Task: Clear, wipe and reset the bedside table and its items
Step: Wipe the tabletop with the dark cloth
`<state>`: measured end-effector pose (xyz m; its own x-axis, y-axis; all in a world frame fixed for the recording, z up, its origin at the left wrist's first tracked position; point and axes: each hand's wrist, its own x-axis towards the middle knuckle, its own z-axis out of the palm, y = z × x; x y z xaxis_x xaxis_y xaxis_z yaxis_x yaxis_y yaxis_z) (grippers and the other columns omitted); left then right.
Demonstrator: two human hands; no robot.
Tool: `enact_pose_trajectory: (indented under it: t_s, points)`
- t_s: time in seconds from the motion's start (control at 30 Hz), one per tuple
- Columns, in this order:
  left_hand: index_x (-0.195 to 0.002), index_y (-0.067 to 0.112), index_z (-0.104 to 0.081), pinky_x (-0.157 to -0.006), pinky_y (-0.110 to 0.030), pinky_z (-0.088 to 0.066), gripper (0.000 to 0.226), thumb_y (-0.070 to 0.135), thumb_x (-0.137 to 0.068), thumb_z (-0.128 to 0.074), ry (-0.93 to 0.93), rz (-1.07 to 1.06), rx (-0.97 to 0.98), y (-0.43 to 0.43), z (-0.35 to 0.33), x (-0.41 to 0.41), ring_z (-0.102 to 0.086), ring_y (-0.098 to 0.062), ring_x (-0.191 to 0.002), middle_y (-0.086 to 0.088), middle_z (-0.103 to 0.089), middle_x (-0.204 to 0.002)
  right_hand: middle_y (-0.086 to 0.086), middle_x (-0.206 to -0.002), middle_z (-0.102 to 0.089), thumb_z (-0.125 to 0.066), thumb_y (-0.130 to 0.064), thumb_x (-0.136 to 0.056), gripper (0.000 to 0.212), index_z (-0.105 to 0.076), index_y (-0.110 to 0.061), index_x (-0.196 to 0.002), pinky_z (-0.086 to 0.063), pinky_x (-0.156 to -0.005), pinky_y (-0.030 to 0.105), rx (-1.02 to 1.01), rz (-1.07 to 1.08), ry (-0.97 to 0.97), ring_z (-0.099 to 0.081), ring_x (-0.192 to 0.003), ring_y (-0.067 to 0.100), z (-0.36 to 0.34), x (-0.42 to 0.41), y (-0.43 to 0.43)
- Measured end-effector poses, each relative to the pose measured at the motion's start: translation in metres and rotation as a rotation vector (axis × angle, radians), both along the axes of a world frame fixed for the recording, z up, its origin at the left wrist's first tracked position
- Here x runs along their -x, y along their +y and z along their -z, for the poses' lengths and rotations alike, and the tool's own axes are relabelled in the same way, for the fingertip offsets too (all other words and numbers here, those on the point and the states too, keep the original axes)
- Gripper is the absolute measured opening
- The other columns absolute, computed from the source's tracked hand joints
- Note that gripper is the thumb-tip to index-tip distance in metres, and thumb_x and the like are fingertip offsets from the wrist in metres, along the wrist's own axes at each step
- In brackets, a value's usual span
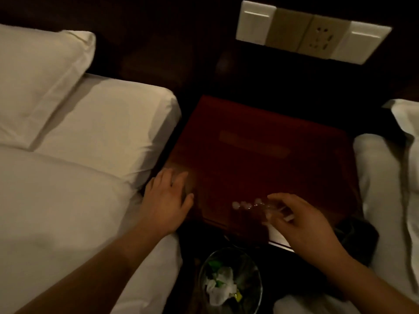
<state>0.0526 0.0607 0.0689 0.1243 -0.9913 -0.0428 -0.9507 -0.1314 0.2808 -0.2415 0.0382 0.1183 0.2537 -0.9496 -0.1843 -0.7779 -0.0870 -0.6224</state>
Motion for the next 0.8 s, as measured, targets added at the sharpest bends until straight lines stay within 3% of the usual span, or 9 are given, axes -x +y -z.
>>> enact_pose_trajectory:
  t_s: [0.13, 0.27, 0.33, 0.43, 0.53, 0.57, 0.67, 0.73, 0.8]
  points:
    - [-0.146, 0.028, -0.045, -0.115, -0.058, -0.028, 0.067, 0.059, -0.090, -0.026, -0.083, 0.057, -0.008, -0.034, 0.026, 0.006, -0.031, -0.035, -0.146, -0.014, -0.039, -0.155, -0.013, -0.112, -0.058, -0.066, -0.028, -0.087, 0.036, -0.060, -0.029, -0.123, -0.048, -0.080, 0.029, 0.130, 0.064, 0.115, -0.056, -0.104, 0.013, 0.011, 0.049, -0.004]
    - [-0.151, 0.049, -0.024, -0.117, -0.066, -0.011, 0.067, 0.073, -0.089, -0.014, -0.085, 0.024, -0.041, -0.062, 0.057, -0.001, -0.009, -0.034, -0.153, -0.008, -0.019, -0.165, 0.004, -0.117, -0.060, -0.071, -0.021, -0.082, 0.039, -0.063, -0.018, -0.120, -0.046, -0.079, 0.040, 0.396, 0.174, 0.374, -0.052, -0.102, 0.030, 0.019, 0.099, 0.001]
    - [-0.153, 0.050, -0.016, -0.117, -0.067, -0.008, 0.072, 0.077, -0.087, -0.010, -0.082, -0.006, -0.068, -0.069, 0.071, 0.001, -0.004, -0.033, -0.154, -0.007, -0.014, -0.166, 0.008, -0.121, -0.058, -0.066, -0.036, -0.087, 0.040, -0.062, -0.018, -0.122, -0.044, -0.085, 0.044, 0.415, 0.278, 0.522, -0.050, -0.104, 0.035, 0.027, 0.123, 0.009]
    - [-0.155, 0.044, -0.016, -0.117, -0.066, -0.010, 0.072, 0.073, -0.090, -0.012, -0.135, -0.026, -0.042, -0.067, 0.082, 0.010, -0.006, -0.034, -0.154, -0.008, -0.016, -0.166, 0.017, -0.135, -0.053, -0.045, -0.061, -0.091, 0.061, -0.059, -0.018, -0.131, -0.041, -0.097, 0.053, 0.194, 0.397, 0.558, -0.047, -0.116, 0.045, 0.051, 0.135, 0.025]
    - [-0.154, 0.042, -0.020, -0.116, -0.065, -0.015, 0.067, 0.071, -0.093, -0.016, -0.145, -0.022, -0.001, -0.066, 0.085, 0.011, -0.011, -0.035, -0.153, -0.009, -0.021, -0.165, 0.026, -0.145, -0.044, -0.026, -0.056, -0.097, 0.066, -0.055, -0.012, -0.136, -0.029, -0.106, 0.065, 0.125, 0.011, 0.599, -0.034, -0.135, 0.051, 0.081, 0.113, 0.041]
    - [-0.154, 0.042, -0.021, -0.116, -0.064, -0.017, 0.066, 0.070, -0.094, -0.017, -0.145, -0.022, 0.010, -0.066, 0.086, 0.010, -0.012, -0.035, -0.153, -0.009, -0.022, -0.165, 0.021, -0.152, -0.036, -0.025, -0.056, -0.096, 0.068, -0.047, -0.012, -0.142, -0.021, -0.111, 0.063, 0.110, -0.100, 0.573, -0.023, -0.142, 0.048, 0.089, 0.104, 0.042]
    - [-0.152, 0.043, -0.025, -0.114, -0.063, -0.021, 0.064, 0.069, -0.094, -0.021, -0.154, -0.025, 0.035, -0.069, 0.090, 0.011, -0.016, -0.034, -0.151, -0.009, -0.026, -0.163, -0.011, -0.163, 0.001, -0.018, -0.064, -0.094, 0.070, -0.011, -0.026, -0.153, 0.000, -0.122, 0.039, 0.107, -0.150, 0.386, 0.009, -0.150, 0.017, 0.098, 0.096, 0.023]
    - [-0.151, 0.043, -0.025, -0.113, -0.064, -0.022, 0.064, 0.070, -0.094, -0.022, -0.164, -0.024, 0.034, -0.066, 0.093, 0.010, -0.017, -0.035, -0.151, -0.009, -0.026, -0.162, -0.020, -0.162, 0.005, -0.018, -0.061, -0.096, 0.064, -0.011, -0.032, -0.153, -0.004, -0.121, 0.030, 0.123, -0.202, 0.329, 0.007, -0.149, 0.004, 0.095, 0.103, 0.006]
    - [-0.151, 0.043, -0.026, -0.113, -0.064, -0.023, 0.064, 0.070, -0.094, -0.023, -0.166, -0.017, 0.042, -0.065, 0.096, 0.008, -0.018, -0.035, -0.151, -0.009, -0.027, -0.162, -0.013, -0.163, -0.006, -0.022, -0.058, -0.097, 0.064, -0.022, -0.027, -0.152, -0.011, -0.121, 0.034, 0.171, -0.184, 0.393, -0.001, -0.150, 0.008, 0.090, 0.115, -0.005]
